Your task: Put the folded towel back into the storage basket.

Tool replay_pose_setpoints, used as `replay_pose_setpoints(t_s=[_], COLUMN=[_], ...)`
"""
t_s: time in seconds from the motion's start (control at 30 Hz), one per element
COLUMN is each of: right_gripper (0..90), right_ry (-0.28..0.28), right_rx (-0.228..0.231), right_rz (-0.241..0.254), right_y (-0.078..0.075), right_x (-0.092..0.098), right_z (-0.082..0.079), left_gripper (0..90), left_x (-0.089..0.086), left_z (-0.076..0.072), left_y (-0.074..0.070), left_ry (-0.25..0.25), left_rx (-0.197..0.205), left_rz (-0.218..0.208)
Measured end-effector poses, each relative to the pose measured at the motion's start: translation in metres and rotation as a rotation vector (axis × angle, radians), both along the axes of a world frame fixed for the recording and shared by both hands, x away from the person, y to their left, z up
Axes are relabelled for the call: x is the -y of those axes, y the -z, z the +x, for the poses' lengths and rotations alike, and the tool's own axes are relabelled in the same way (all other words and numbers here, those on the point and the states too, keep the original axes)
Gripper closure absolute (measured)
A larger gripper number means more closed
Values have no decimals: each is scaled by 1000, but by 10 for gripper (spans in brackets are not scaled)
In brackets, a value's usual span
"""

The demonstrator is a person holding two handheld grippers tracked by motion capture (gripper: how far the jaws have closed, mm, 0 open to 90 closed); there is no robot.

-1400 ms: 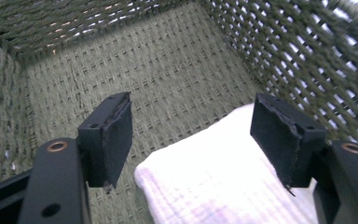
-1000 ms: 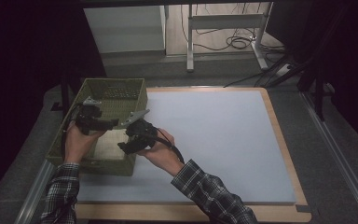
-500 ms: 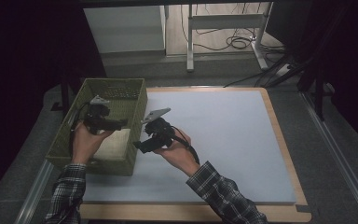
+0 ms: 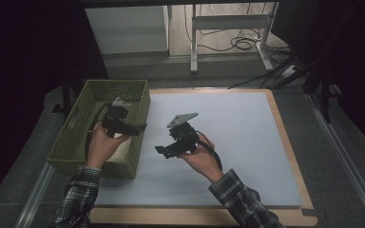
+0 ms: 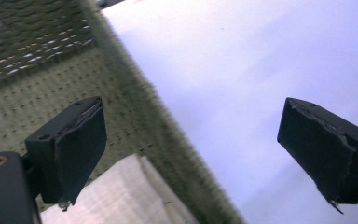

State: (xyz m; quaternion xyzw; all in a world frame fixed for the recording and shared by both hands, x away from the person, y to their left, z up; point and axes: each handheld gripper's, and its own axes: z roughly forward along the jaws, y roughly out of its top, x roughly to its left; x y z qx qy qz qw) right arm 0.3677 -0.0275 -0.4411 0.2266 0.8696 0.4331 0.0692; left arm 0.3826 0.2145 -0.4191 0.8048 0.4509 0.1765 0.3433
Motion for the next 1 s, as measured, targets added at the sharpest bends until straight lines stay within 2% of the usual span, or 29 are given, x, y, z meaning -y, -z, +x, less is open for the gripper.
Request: replay_pose_setpoints(t_s=[0.23, 0.43, 0.6, 0.7, 0.83, 0.97, 1.0], right_gripper=[97, 84, 79, 77, 74, 73, 72], right_ry=[15, 36, 63, 73, 98, 113, 124], right_rx=[-26, -8, 8, 10, 16, 14, 13], right_rz=[-20, -40, -45, -49, -57, -60, -61], right_y=[6, 8, 9, 10, 12, 14, 16], right_x=[21, 41, 64, 72, 92, 105, 113], right_z=[1, -1, -3, -3, -5, -7, -8], left_gripper=[76, 64, 56, 52, 48, 47, 47], left_x=[22, 42, 64, 71, 86, 92, 95], left_z=[0, -1, -4, -6, -10, -12, -13], left_y=[2, 1, 2, 3, 7, 10, 12], left_ry=[27, 39, 76, 87, 109, 124, 127], left_rx=[-5, 2, 6, 11, 17, 15, 15], left_rz=[12, 10, 11, 11, -3, -16, -22])
